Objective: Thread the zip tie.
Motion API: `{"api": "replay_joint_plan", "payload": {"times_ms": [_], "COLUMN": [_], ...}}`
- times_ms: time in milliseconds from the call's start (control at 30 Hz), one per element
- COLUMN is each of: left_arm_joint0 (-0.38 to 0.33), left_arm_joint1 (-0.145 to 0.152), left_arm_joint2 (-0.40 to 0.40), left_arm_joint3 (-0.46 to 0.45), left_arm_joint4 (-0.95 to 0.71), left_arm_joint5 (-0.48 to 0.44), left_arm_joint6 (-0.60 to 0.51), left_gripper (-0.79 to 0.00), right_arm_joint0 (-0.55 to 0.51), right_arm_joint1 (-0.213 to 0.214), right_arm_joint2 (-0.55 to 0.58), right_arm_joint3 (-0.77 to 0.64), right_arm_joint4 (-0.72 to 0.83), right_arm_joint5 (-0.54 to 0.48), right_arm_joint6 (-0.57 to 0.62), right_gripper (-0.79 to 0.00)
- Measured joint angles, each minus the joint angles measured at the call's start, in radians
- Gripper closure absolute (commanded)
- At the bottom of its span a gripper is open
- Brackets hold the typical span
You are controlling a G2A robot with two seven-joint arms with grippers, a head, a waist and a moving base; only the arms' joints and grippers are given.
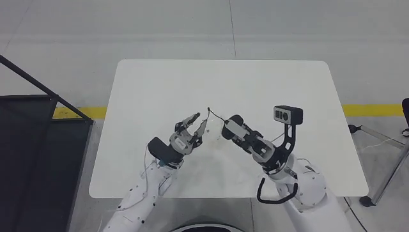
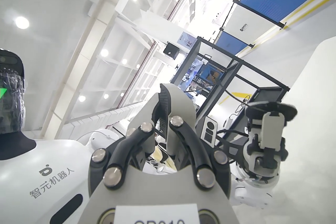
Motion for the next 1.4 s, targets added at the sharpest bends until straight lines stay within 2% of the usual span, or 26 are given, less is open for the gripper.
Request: {"api": "replay_joint_plan", "payload": {"times_ms": [233, 467, 933, 1100, 1400], "left_arm_joint0": [0.098, 0.163, 0.167, 0.165, 0.149], "left_arm_joint1": [0.014, 0.027, 0.027, 0.028, 0.051], "left_arm_joint2": [-0.082, -0.164, -0.168, -0.193, -0.288], "left_arm_joint3": [-0.124, -0.171, -0.179, -0.220, -0.272], "left_arm_joint4": [-0.094, -0.187, -0.194, -0.283, -0.459], "left_arm_joint5": [0.005, -0.049, -0.049, -0.082, -0.305], "left_arm_joint6": [-0.016, -0.029, -0.036, -0.137, -0.439], "left_gripper": [-0.785, -0.785, -0.785, -0.785, -0.785], "right_arm_joint0": [-0.102, -0.176, -0.170, -0.163, -0.144], "right_arm_joint1": [0.017, 0.023, 0.024, 0.031, 0.050], "right_arm_joint2": [0.088, 0.119, 0.114, 0.115, 0.076], "right_arm_joint3": [-0.142, -0.220, -0.235, -0.309, -0.364], "right_arm_joint4": [-0.194, -0.298, -0.320, -0.538, -0.872], "right_arm_joint5": [-0.022, -0.013, -0.005, 0.077, 0.176], "right_arm_joint6": [0.000, -0.041, -0.028, 0.022, 0.231], "right_gripper": [0.000, 0.000, 0.000, 0.000, 0.000]}}
